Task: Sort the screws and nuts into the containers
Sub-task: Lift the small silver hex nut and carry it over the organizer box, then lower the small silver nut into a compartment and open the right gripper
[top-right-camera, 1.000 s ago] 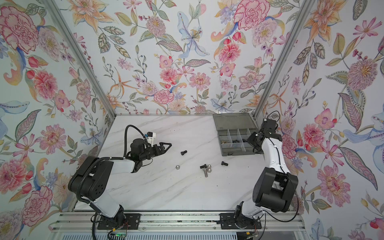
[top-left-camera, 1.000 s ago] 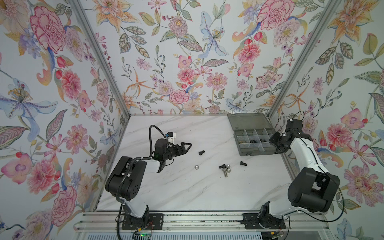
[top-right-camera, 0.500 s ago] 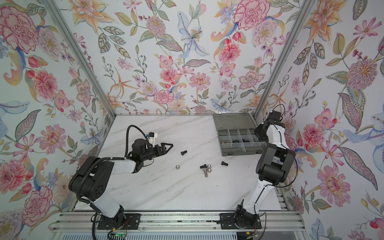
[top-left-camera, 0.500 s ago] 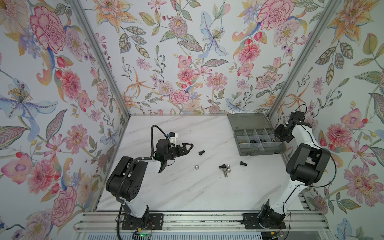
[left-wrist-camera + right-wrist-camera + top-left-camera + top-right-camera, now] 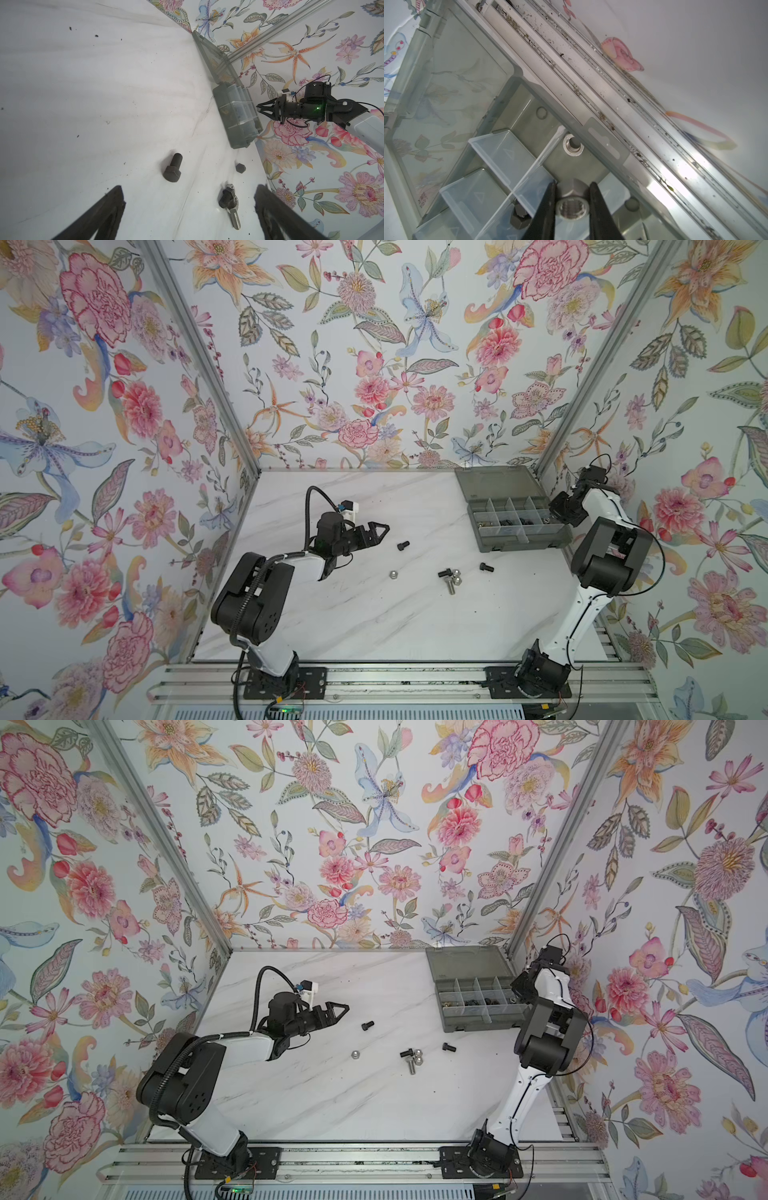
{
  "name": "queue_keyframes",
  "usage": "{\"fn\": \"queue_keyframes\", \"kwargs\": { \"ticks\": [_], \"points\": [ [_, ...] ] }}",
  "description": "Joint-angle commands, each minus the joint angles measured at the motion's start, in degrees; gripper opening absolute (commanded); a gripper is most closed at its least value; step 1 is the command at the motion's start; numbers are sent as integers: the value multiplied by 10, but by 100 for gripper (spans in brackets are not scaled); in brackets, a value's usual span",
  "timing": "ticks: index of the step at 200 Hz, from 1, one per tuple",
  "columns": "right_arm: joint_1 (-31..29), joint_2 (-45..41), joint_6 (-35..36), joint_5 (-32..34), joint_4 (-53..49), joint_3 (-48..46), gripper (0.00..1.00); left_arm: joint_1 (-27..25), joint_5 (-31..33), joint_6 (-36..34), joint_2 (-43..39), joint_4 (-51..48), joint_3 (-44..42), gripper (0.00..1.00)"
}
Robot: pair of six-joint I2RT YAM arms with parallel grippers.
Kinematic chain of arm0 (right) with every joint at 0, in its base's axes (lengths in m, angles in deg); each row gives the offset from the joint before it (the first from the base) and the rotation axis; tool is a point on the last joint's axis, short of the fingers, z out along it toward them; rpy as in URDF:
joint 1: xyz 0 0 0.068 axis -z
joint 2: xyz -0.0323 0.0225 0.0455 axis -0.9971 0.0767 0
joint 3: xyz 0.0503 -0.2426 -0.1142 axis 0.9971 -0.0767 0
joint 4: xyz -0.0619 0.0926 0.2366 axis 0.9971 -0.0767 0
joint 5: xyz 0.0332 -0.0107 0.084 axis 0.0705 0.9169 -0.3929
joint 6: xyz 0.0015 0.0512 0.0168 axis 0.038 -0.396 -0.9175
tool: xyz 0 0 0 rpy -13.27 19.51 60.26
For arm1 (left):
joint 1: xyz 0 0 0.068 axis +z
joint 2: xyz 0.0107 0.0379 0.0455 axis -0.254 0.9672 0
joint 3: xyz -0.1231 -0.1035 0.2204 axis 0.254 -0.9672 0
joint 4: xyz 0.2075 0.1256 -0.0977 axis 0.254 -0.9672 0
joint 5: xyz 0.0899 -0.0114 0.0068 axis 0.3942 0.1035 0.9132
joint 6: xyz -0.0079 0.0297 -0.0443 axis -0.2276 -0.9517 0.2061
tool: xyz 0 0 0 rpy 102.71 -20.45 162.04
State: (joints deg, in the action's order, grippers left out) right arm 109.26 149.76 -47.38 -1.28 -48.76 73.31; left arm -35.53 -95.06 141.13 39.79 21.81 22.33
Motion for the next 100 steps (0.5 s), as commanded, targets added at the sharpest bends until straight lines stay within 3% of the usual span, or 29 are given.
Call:
{"fn": "queue_keyframes", "kwargs": {
  "ticks": [1, 34, 74, 100],
  "points": [
    [-1, 13, 10, -3, -2, 22, 1, -8, 9, -20, -7, -18, 19, 99],
    [-4, 25, 11, -5, -1, 32, 1, -9, 7, -18, -2, -12, 22, 99],
    [-5, 35, 12, -13, -5, 38, 21, -10, 3, -16, 3, -10, 25, 99],
    [-6, 39, 15, -22, -12, 48, 25, -10, 4, -17, 1, -11, 25, 100]
  ]
}}
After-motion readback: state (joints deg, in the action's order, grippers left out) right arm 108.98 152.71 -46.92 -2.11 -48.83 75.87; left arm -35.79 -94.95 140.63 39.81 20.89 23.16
